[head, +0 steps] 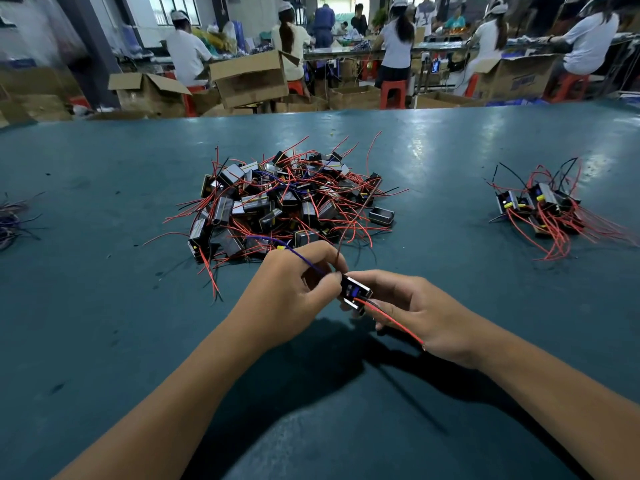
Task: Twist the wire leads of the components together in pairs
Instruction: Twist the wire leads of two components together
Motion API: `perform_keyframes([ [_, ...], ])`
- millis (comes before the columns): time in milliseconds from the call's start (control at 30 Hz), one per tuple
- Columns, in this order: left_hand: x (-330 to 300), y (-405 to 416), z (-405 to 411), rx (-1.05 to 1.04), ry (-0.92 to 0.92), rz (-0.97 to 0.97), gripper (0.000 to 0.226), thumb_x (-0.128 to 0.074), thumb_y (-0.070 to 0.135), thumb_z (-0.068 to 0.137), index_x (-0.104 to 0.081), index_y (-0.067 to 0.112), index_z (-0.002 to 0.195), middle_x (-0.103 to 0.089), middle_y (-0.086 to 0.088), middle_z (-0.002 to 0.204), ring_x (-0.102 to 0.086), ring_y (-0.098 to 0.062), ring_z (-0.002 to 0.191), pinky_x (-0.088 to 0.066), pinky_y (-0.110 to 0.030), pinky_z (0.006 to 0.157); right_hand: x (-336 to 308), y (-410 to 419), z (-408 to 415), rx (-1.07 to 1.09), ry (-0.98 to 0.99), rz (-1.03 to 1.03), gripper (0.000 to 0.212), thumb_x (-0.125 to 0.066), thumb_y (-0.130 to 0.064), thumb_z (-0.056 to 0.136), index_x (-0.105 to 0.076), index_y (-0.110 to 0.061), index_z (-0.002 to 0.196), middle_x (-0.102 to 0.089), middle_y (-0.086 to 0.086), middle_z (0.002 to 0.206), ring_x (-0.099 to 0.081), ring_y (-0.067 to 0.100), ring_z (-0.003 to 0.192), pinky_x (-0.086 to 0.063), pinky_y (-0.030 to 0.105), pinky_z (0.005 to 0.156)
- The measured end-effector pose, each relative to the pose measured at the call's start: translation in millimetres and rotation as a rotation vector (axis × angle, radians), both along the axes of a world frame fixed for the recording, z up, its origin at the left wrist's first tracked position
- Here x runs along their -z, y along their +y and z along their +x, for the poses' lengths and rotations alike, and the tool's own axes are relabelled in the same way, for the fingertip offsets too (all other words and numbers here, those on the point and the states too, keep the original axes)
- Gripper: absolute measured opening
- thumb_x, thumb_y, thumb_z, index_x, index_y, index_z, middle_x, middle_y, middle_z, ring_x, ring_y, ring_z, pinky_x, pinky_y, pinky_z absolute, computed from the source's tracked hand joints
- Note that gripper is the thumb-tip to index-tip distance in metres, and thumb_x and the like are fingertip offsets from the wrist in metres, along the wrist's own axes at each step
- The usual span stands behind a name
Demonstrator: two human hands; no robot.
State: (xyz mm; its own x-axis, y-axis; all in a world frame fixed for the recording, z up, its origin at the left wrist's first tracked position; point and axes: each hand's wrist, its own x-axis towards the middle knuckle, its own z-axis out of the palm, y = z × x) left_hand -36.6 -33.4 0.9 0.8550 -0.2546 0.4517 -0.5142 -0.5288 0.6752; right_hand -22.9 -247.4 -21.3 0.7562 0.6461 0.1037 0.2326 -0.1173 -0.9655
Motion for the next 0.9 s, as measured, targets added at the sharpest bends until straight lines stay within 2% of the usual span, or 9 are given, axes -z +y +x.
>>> perform_keyframes([
  [133,-3,1,3,0.061,0.138,-0.195,0.013,-0.056,0.013,0.089,-0.066,0.018,0.083,-0.06,0.001,0.061,-0.056,-0.018,0.05,-0.046,-0.029,0.051,-2,-2,-1,-0.011,-0.015,-0.006,0.037,-0.055,-0.028,0.097,-0.055,-0.021,0.134,-0.069,-0.004,0.111,-0.061,0.005,0.098,-0.049,0.021,0.079],
  [233,-3,0,3,0.114,0.214,-0.315,0.01,-0.056,0.011,0.089,-0.063,0.014,0.082,-0.058,-0.001,0.061,-0.057,-0.022,0.05,-0.048,-0.033,0.049,-2,-5,-1,-0.029,-0.063,-0.017,0.037,-0.048,-0.021,0.102,-0.052,-0.019,0.139,-0.065,0.006,0.122,-0.059,0.008,0.1,-0.052,0.033,0.081],
  [400,-3,1,5,0.181,0.254,-0.35,0.007,-0.057,0.012,0.091,-0.061,0.014,0.085,-0.058,-0.006,0.071,-0.058,-0.022,0.057,-0.051,-0.036,0.053,-2,-6,-2,-0.031,-0.08,0.017,0.04,-0.047,-0.019,0.103,-0.049,-0.02,0.143,-0.062,0.012,0.127,-0.059,0.014,0.106,-0.053,0.038,0.083],
  [467,-2,4,5,0.224,0.268,-0.328,0.002,-0.062,0.014,0.091,-0.062,0.012,0.093,-0.058,-0.009,0.076,-0.057,-0.02,0.063,-0.052,-0.036,0.058,-2,-6,-3,-0.025,-0.064,0.033,0.041,-0.049,-0.024,0.101,-0.049,-0.023,0.142,-0.065,0.007,0.125,-0.061,0.019,0.108,-0.053,0.04,0.084],
  [600,-6,11,4,0.271,0.254,-0.176,0.029,-0.077,0.019,0.086,-0.064,0.015,0.111,-0.06,0.017,0.086,-0.056,-0.014,0.075,-0.049,-0.025,0.072,-3,-4,-3,-0.009,-0.025,0.056,0.04,-0.051,-0.022,0.097,-0.051,-0.022,0.137,-0.069,0.002,0.117,-0.063,0.016,0.104,-0.053,0.039,0.082],
  [700,-9,10,4,0.263,0.173,-0.077,0.033,-0.078,0.02,0.082,-0.066,0.012,0.111,-0.06,0.004,0.106,-0.06,-0.021,0.083,-0.053,-0.027,0.08,-4,-4,-3,-0.009,-0.038,0.066,0.039,-0.052,-0.02,0.097,-0.052,-0.02,0.136,-0.065,0.007,0.125,-0.063,0.014,0.106,-0.054,0.039,0.082],
  [767,-10,11,3,0.251,0.153,-0.056,0.031,-0.08,0.019,0.081,-0.066,0.011,0.107,-0.06,-0.002,0.102,-0.059,-0.015,0.08,-0.049,-0.021,0.077,-5,-5,-2,-0.01,-0.055,0.05,0.035,-0.051,-0.019,0.099,-0.055,-0.017,0.133,-0.066,0.009,0.122,-0.065,0.021,0.105,-0.055,0.037,0.08],
  [833,-11,15,4,0.235,0.169,-0.015,0.031,-0.082,0.022,0.079,-0.066,0.015,0.105,-0.062,-0.002,0.095,-0.058,-0.008,0.079,-0.047,-0.018,0.075,-6,-7,1,0.059,0.017,0.07,0.029,-0.05,-0.022,0.099,-0.061,-0.011,0.124,-0.071,0.011,0.111,-0.068,0.018,0.094,-0.057,0.032,0.073],
  [900,-9,20,6,0.22,0.219,0.053,0.03,-0.083,0.026,0.08,-0.066,0.021,0.104,-0.065,0.004,0.095,-0.062,-0.012,0.086,-0.051,-0.026,0.081,-8,-9,5,0.145,0.175,0.117,0.035,-0.051,-0.033,0.094,-0.065,-0.005,0.109,-0.073,0.015,0.096,-0.069,0.019,0.083,-0.055,0.03,0.064],
])
